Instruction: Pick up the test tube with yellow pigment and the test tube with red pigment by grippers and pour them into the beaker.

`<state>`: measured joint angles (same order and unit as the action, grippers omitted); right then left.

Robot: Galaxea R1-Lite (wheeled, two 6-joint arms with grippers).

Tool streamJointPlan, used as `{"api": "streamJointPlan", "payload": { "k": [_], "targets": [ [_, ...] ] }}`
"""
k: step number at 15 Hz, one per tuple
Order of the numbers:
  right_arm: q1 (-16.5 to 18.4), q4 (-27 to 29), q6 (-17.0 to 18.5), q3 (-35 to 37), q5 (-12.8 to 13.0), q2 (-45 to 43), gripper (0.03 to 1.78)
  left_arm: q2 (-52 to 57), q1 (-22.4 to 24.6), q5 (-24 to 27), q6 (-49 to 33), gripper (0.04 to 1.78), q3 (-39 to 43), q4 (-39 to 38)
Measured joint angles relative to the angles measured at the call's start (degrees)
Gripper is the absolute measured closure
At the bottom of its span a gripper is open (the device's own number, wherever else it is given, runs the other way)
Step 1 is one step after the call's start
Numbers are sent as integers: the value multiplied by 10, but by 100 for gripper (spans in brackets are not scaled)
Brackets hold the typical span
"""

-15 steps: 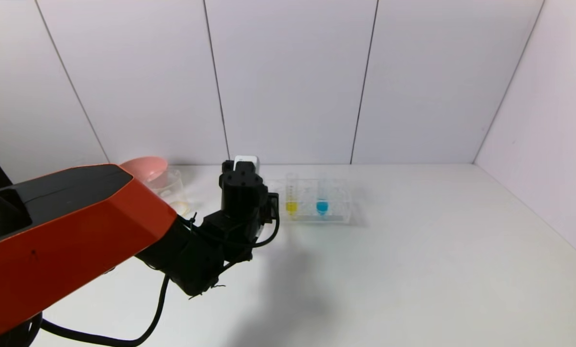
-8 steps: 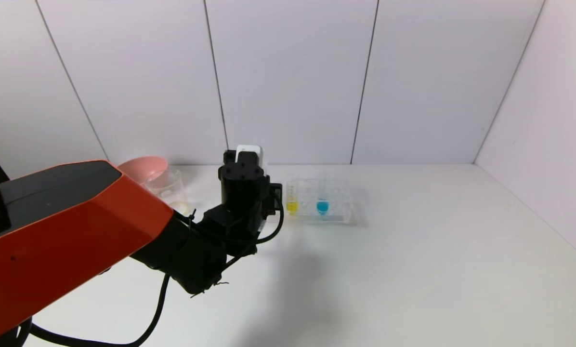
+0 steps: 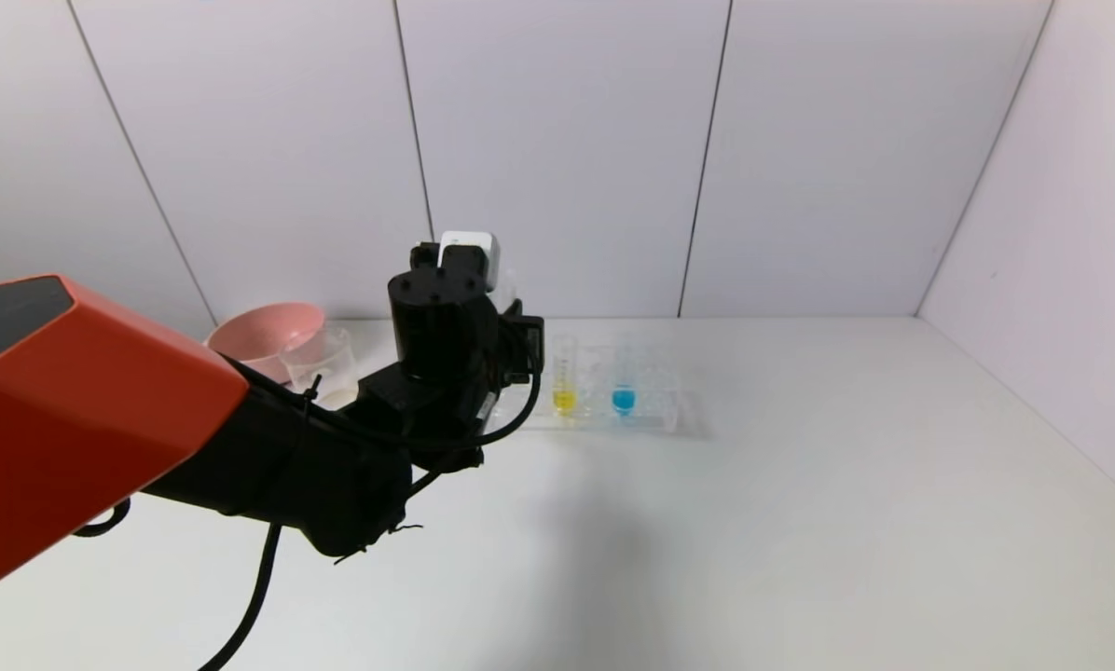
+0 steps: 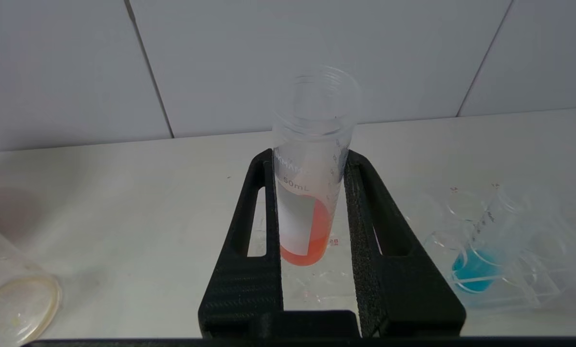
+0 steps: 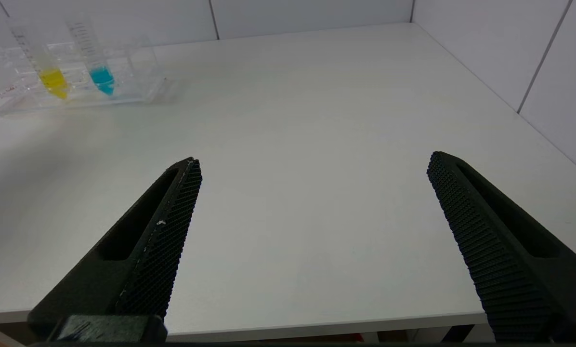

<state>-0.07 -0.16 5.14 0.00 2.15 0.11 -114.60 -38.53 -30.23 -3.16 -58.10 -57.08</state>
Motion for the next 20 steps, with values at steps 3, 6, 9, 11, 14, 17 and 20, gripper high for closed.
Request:
{"api": "streamJointPlan", "payload": {
  "k": [3, 6, 9, 11, 14, 17, 20],
  "targets": [
    [0, 0, 0, 0, 0, 0, 10, 41, 5, 9, 0, 140, 17, 37],
    [0, 0, 0, 0, 0, 0, 10, 105, 26, 41, 0, 140, 52, 95],
    [0, 0, 0, 0, 0, 0, 10, 190, 81, 120, 1, 140, 108, 161],
    [0, 0, 0, 0, 0, 0, 10, 250, 154, 198, 7, 140, 151, 197],
    [0, 0, 0, 0, 0, 0, 10, 316, 299, 333, 40, 140, 198, 237],
    [0, 0, 0, 0, 0, 0, 10, 348, 452, 470, 106, 140, 221, 276],
    [0, 0, 0, 0, 0, 0, 10, 340, 527, 566, 200, 140, 205, 330]
  ]
}}
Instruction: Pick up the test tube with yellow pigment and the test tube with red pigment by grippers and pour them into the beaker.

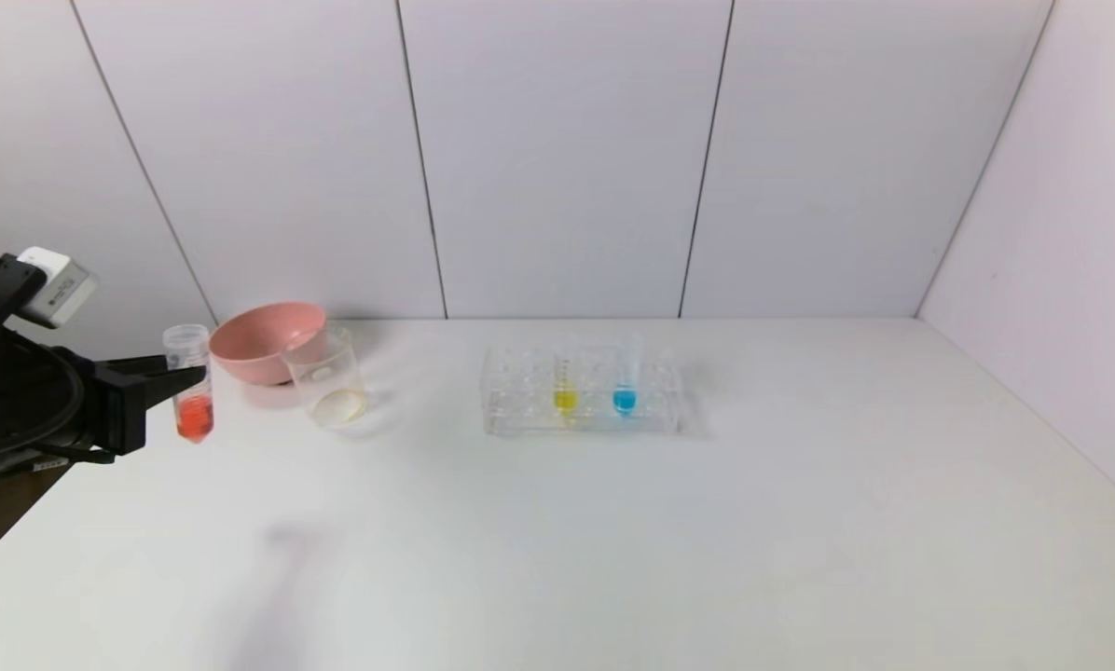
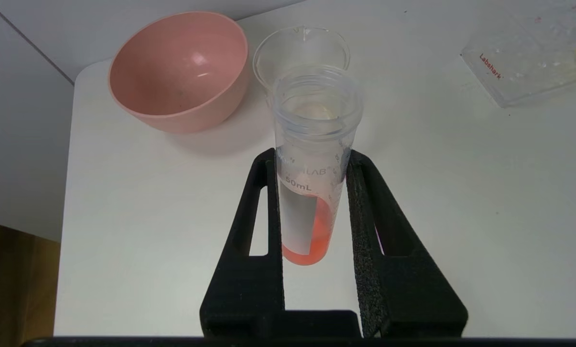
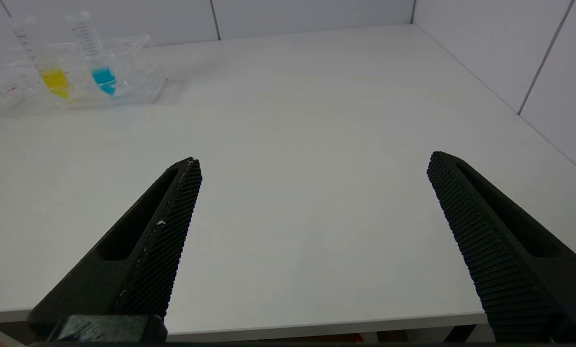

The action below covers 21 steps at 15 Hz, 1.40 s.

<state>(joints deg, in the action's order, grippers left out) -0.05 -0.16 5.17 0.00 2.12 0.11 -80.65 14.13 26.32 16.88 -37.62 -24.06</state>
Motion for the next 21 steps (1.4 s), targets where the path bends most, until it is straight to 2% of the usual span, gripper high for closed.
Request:
{"api": "streamJointPlan", "payload": {
  "k": [6, 13, 21],
  "targets": [
    [0, 0, 0, 0, 0, 0, 10, -77, 5, 8, 106, 140, -159, 155],
    [0, 0, 0, 0, 0, 0, 10, -220, -9, 6, 178, 140, -413, 384],
    [0, 0, 0, 0, 0, 0, 10, -325, -24, -26, 237, 140, -632, 574]
  ]
}}
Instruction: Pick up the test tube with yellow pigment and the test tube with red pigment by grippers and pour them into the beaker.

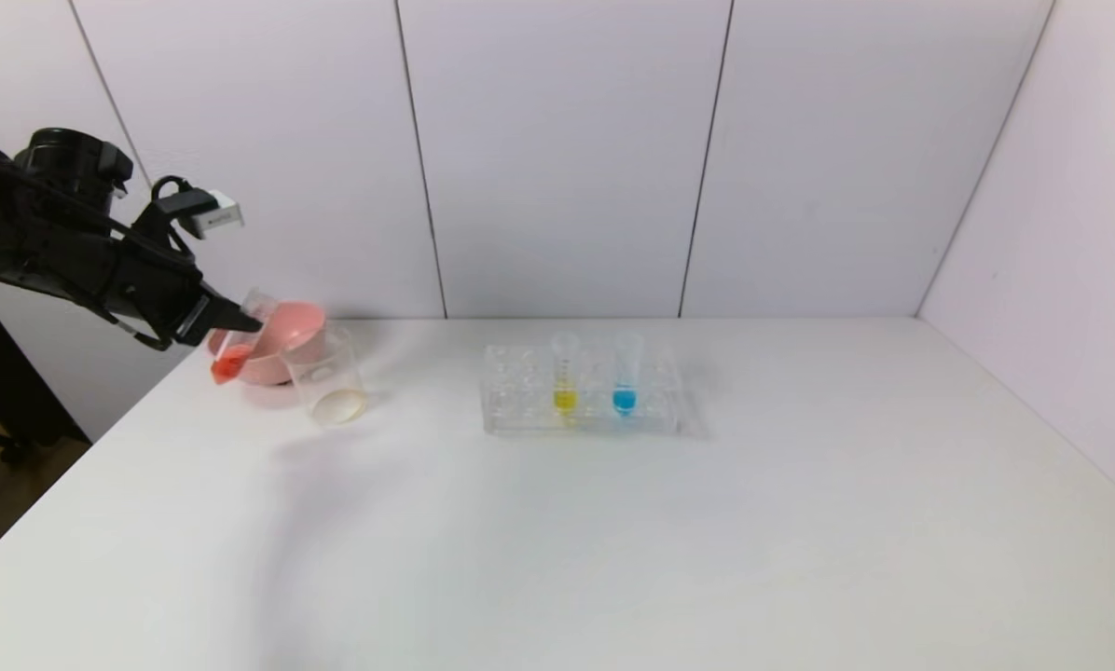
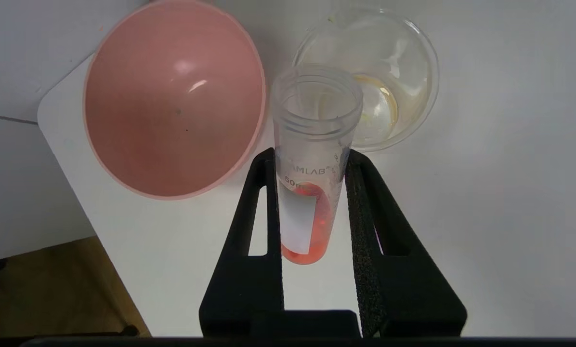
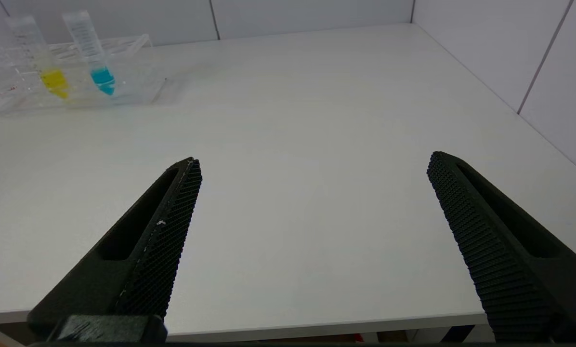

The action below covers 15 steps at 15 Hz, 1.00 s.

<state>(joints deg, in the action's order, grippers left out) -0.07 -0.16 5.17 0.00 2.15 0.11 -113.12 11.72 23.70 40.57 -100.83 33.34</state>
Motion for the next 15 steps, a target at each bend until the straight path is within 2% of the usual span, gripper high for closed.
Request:
{"api": "streamJointPlan", "payload": {
  "k": [2, 5, 10, 15],
  "targets": [
    [0, 0, 0, 0, 0, 0, 10, -20, -2, -16, 19, 140, -75, 78],
    [0, 0, 0, 0, 0, 0, 10, -48, -14, -88, 85, 140, -132, 158],
    [0, 0, 0, 0, 0, 0, 10, -64, -38, -186, 146, 140, -147, 160],
    [0, 0, 0, 0, 0, 0, 10, -64, -82, -256, 152, 140, -151, 151]
  ]
}}
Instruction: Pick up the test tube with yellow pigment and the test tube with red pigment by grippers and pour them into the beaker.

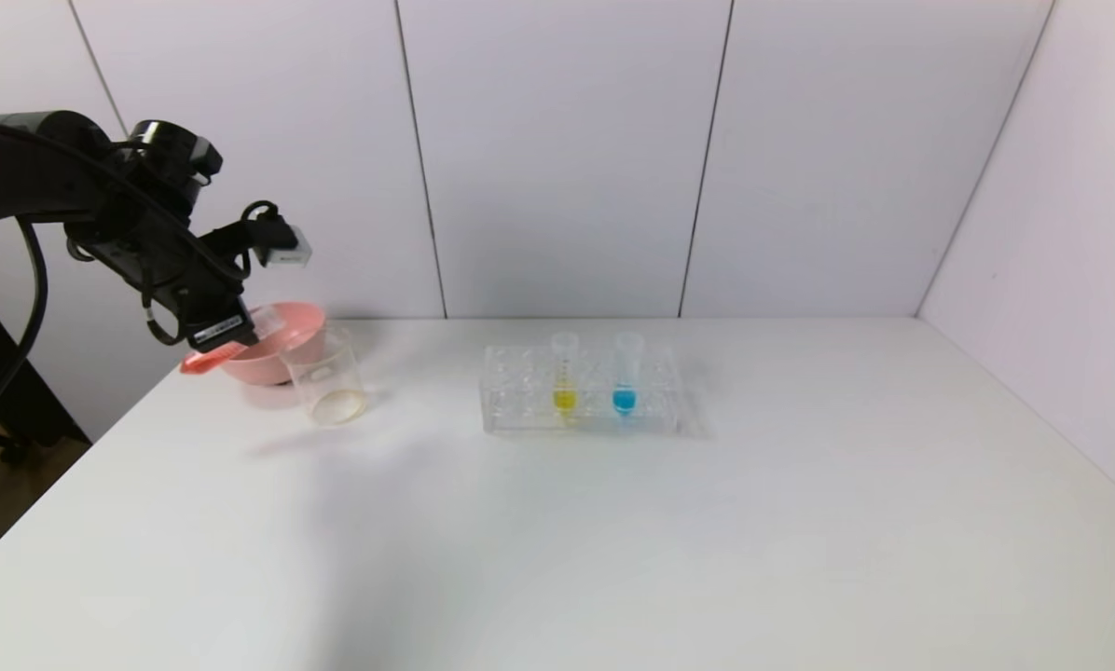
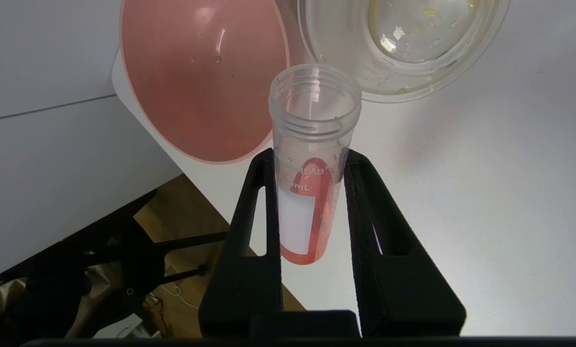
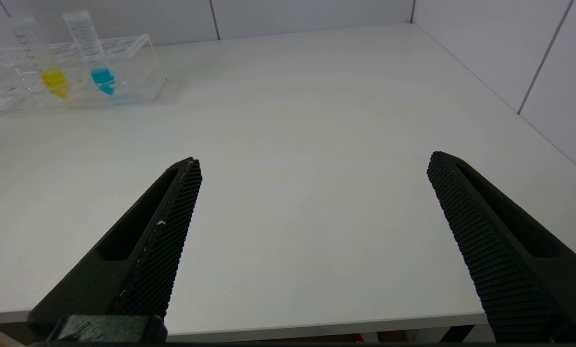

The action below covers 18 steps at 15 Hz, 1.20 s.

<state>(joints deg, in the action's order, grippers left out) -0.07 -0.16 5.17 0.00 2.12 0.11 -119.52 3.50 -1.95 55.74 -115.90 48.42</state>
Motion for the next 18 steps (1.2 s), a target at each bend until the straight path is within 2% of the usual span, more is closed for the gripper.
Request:
{"api": "streamJointPlan", "payload": {
  "k": [6, 11, 18],
  "targets": [
    [0, 0, 0, 0, 0, 0, 10, -3, -53, -106, -1, 140, 0, -13],
    [0, 0, 0, 0, 0, 0, 10, -12, -71, -192, 7, 140, 0, -14],
    [0, 0, 0, 0, 0, 0, 10, -25, -95, -240, 8, 140, 0, -6]
  ]
}}
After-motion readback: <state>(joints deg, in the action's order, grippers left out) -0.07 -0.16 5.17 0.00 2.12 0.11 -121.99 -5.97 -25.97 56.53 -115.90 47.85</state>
